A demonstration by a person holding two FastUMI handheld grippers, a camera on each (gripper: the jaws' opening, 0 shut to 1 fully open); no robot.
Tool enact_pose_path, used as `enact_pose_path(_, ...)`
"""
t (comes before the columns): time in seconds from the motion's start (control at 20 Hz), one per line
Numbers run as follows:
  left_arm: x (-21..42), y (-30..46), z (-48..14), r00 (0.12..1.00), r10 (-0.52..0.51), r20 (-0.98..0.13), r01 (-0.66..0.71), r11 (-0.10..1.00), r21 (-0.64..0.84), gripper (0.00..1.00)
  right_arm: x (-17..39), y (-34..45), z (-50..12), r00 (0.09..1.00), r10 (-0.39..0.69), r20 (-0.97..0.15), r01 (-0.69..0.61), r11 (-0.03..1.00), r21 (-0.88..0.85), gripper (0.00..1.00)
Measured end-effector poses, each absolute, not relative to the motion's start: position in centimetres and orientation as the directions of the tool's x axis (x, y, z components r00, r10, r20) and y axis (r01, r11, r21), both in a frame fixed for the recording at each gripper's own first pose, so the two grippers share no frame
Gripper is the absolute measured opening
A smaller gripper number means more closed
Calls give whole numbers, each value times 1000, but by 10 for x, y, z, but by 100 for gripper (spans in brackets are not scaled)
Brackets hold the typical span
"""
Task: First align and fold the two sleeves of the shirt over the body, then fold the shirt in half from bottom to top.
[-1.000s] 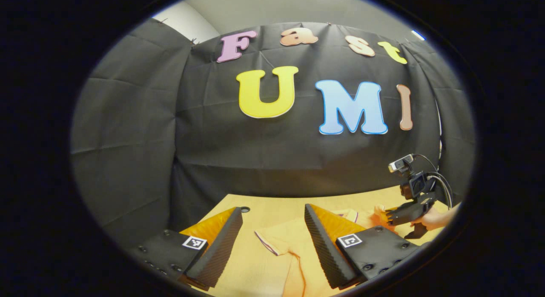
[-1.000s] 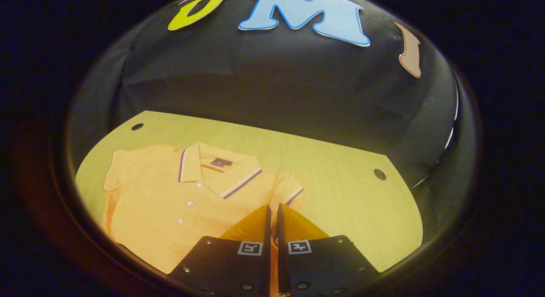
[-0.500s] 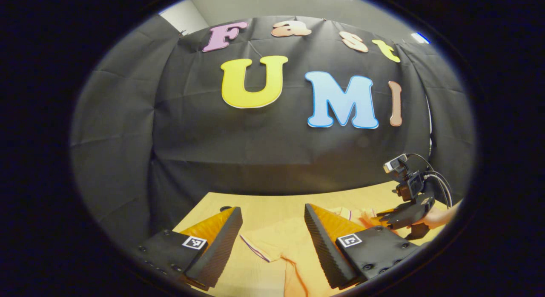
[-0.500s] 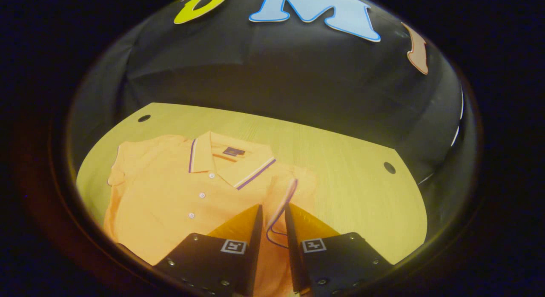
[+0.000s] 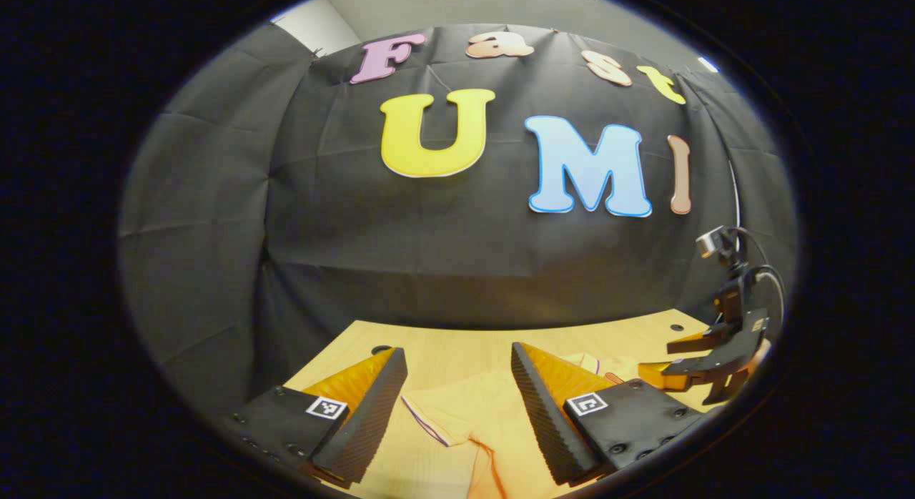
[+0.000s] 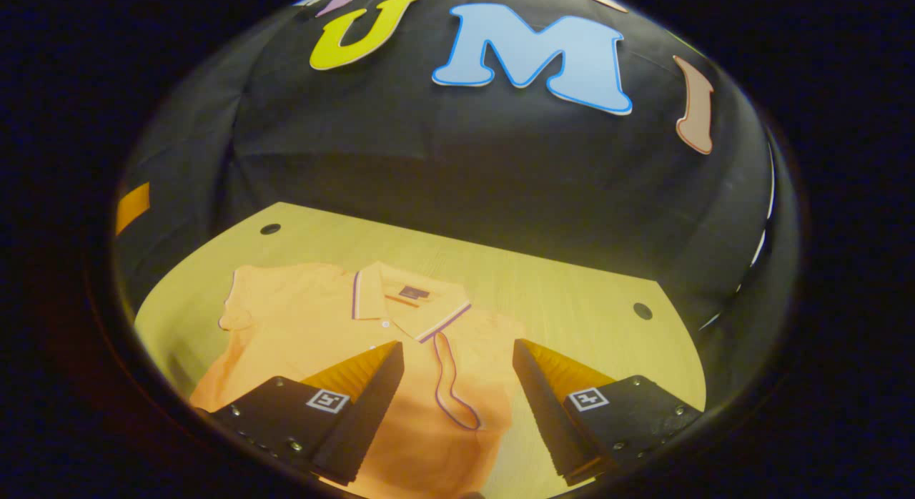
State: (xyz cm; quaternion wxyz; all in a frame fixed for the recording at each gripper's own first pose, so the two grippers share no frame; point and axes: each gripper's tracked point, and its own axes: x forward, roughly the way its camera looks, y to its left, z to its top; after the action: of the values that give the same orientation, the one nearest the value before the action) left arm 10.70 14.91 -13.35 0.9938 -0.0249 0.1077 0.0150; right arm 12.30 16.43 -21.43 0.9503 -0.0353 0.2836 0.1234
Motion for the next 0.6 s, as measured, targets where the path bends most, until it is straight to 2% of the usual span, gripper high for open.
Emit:
enact_pose_path(0.35,133,175,-182,957,92,-275,-120,989,-85,96,78,163,-145,860,247,-447,-263,964,26,95)
enact_pose_path(0.6,158,193,-237,923,125,-363,-164,983,-77,95,44,158,-107,887,239,-395,-238,970,52,95)
